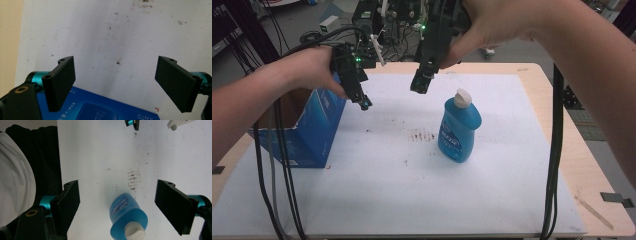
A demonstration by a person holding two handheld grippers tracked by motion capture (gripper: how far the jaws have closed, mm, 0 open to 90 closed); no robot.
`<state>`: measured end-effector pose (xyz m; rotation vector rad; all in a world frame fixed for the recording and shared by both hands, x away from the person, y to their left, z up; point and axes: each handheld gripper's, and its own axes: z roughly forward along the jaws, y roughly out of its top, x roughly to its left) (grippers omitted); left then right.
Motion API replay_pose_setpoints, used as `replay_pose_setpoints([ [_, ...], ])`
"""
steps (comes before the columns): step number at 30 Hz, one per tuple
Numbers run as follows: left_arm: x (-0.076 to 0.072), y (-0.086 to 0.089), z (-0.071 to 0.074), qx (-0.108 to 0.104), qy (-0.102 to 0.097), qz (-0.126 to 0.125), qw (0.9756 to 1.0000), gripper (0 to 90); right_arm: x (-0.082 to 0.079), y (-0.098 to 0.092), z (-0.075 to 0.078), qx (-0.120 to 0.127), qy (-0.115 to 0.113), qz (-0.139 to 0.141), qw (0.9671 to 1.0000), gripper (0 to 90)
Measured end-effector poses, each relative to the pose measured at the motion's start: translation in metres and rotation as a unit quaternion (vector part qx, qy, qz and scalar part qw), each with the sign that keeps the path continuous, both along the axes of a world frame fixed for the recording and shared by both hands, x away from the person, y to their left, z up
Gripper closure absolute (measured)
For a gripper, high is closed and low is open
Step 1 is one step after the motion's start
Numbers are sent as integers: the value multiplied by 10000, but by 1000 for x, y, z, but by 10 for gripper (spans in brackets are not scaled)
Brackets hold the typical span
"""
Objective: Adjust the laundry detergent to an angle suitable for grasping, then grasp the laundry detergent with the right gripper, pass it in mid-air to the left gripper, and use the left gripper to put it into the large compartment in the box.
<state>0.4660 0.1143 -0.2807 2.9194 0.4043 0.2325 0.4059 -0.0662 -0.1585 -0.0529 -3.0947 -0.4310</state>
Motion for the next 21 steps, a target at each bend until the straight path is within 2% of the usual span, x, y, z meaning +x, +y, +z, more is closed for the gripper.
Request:
replay_pose_setpoints([
  [12, -1, -4, 0, -16, -8, -28, 10000, 168, 1, -2, -3, 36, 25, -8, 10000, 198],
  [21, -1, -4, 0, -47, -12, 8, 10000, 168, 1, -9, 1, 178, -34, -122, 9998, 197],
])
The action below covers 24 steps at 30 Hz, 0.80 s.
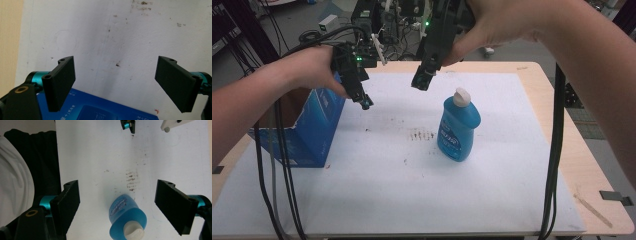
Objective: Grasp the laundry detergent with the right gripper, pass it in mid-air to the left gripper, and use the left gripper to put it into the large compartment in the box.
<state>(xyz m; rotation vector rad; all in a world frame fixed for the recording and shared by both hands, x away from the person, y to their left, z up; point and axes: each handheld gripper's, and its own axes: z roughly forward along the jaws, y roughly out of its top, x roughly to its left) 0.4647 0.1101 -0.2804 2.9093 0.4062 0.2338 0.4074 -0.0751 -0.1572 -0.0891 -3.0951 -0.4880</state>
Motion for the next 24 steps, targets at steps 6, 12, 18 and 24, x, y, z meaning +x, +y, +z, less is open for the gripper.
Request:
replay_pose_setpoints([
  [6, 0, 1, 1, 13, 5, -41, 10000, 168, 2, -14, 1, 200, -70, -209, 9996, 197],
  [12, 0, 1, 1, -3, -28, -54, 10000, 168, 6, -41, -4, 459, -137, -538, 9974, 197],
  [18, 0, 0, -1, 2, -5, -57, 10000, 168, 8, -71, -16, 659, -159, -854, 9940, 197],
  [24, 0, -1, 0, -16, -37, -69, 10000, 168, 4, -97, -33, 864, -188, -1212, 9887, 196],
])
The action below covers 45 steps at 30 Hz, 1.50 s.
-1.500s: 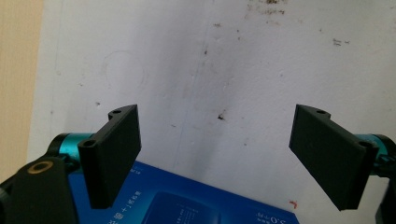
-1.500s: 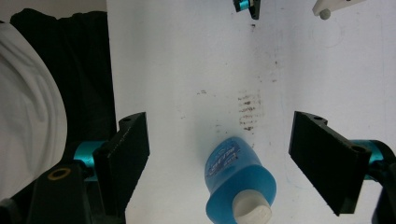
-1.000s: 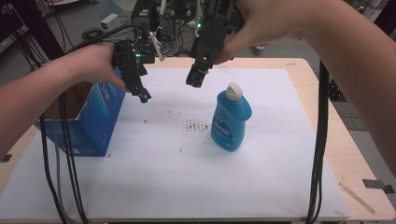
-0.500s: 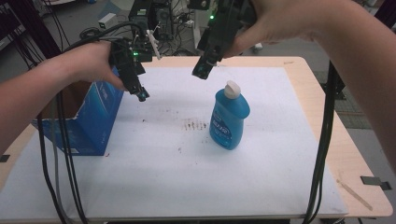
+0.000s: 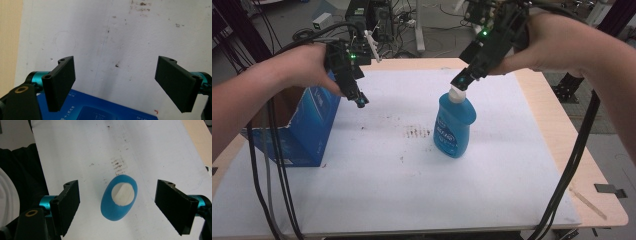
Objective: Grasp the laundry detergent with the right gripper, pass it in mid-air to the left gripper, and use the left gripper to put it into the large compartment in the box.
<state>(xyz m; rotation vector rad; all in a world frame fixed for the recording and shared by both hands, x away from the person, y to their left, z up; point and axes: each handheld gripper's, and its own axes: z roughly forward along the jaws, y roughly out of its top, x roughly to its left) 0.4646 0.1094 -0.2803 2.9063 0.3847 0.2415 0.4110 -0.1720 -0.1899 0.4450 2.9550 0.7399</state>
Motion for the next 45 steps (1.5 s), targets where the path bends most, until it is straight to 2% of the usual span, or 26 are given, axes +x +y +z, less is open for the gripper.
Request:
replay_pose_setpoints([
  [2, 0, 0, 0, 6, 8, -2, 10000, 167, -2, -8, -7, 105, 34, -138, 9998, 196],
  [3, -1, 0, 0, -3, -3, -7, 10000, 168, -4, -17, -15, 241, 49, -302, 9992, 196],
  [5, -2, 0, 1, -14, 15, 21, 10000, 168, -5, -21, -19, 309, 40, -377, 9988, 196],
  [6, -2, 0, 1, 2, 21, 6, 10000, 167, -7, -30, -28, 416, 25, -548, 9976, 196],
  [9, -2, 1, 1, -19, 7, 8, 10000, 168, -8, -33, -33, 450, 13, -690, 9966, 196],
  [10, -2, 1, 1, -63, -11, 40, 10000, 168, -10, -41, -46, 540, 14, -923, 9943, 196],
  [16, -2, 1, 2, -26, -13, -11, 10000, 167, -17, -48, -69, 756, 51, -1216, 9897, 196],
  [20, -1, 2, 1, -32, -9, -4, 10000, 168, -21, -48, -86, 744, 36, -1425, 9870, 196],
  [30, -1, 6, 1, -43, -5, 30, 10000, 168, -25, -46, -114, 838, 10, -1605, 9835, 196],
  [38, 0, 6, 1, -29, 9, 26, 10000, 168, -26, -43, -129, 808, -63, -1739, 9814, 196],
  [39, 0, 6, 0, -17, 4, 25, 10000, 167, -26, -41, -135, 784, -100, -1774, 9810, 196],
  [45, -1, 5, 0, -16, 28, 24, 10000, 167, -26, -37, -143, 761, -152, -1849, 9797, 196],
])
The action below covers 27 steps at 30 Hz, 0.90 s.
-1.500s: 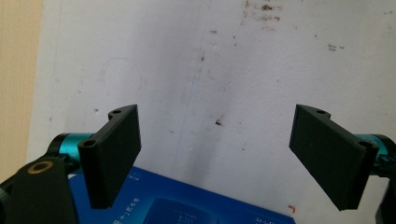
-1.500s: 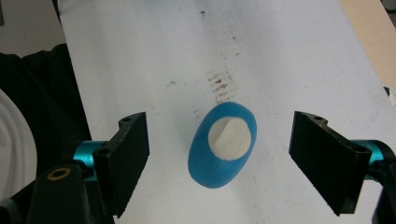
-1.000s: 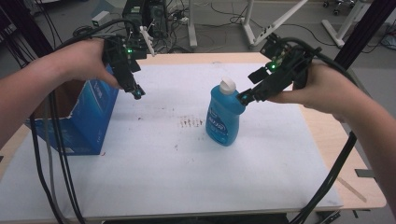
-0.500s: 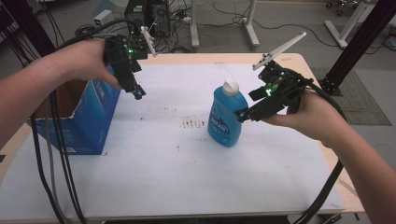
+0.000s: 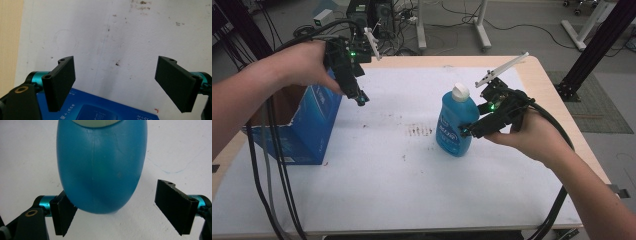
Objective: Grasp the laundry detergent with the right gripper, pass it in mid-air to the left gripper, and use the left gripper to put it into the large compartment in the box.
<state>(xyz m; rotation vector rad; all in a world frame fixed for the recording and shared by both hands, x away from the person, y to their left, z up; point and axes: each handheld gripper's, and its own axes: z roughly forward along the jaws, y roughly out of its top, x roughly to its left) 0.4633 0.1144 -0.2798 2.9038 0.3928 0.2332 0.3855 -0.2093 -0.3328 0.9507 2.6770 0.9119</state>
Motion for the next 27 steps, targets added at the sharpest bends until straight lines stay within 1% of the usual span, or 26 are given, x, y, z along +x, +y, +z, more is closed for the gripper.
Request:
replay_pose_setpoints([
  [2, 0, 0, 0, 4, -20, -4, 10000, 168, 0, 1, -1, 1, -8, -13, 10000, 196],
  [3, 0, 0, 1, 7, -21, -17, 10000, 167, 0, 2, -4, 28, -16, -63, 10000, 196],
  [5, 0, 0, 1, -8, -22, 4, 10000, 167, -1, 4, -7, 0, -55, -116, 9999, 196],
  [7, 0, 0, 0, -17, -19, 6, 10000, 168, -1, 5, -8, 11, -47, -114, 9999, 196],
  [8, -1, 0, 1, 1, -30, -8, 10000, 168, -2, 6, -11, 12, -41, -155, 9999, 196],
  [12, 0, 0, 1, 0, -21, -1, 10000, 167, -3, 10, -15, 0, -92, -184, 9998, 197],
  [16, -1, 0, 1, -4, -25, 4, 10000, 167, -4, 13, -17, -4, -118, -210, 9997, 198],
  [17, 0, 0, 1, 24, -23, -24, 10000, 167, -3, 13, -17, 13, -94, -205, 9997, 198],
  [23, 0, -1, 0, 12, -13, -28, 10000, 168, -3, 16, -18, 49, -211, -202, 9996, 208],
  [24, 0, -1, 0, 43, -8, -44, 10000, 168, -4, 16, -17, 59, -250, -161, 9995, 280],
  [27, 0, -1, 0, -2, -7, 6, 10000, 168, -5, 17, -17, 55, -269, -196, 9994, 277],
])
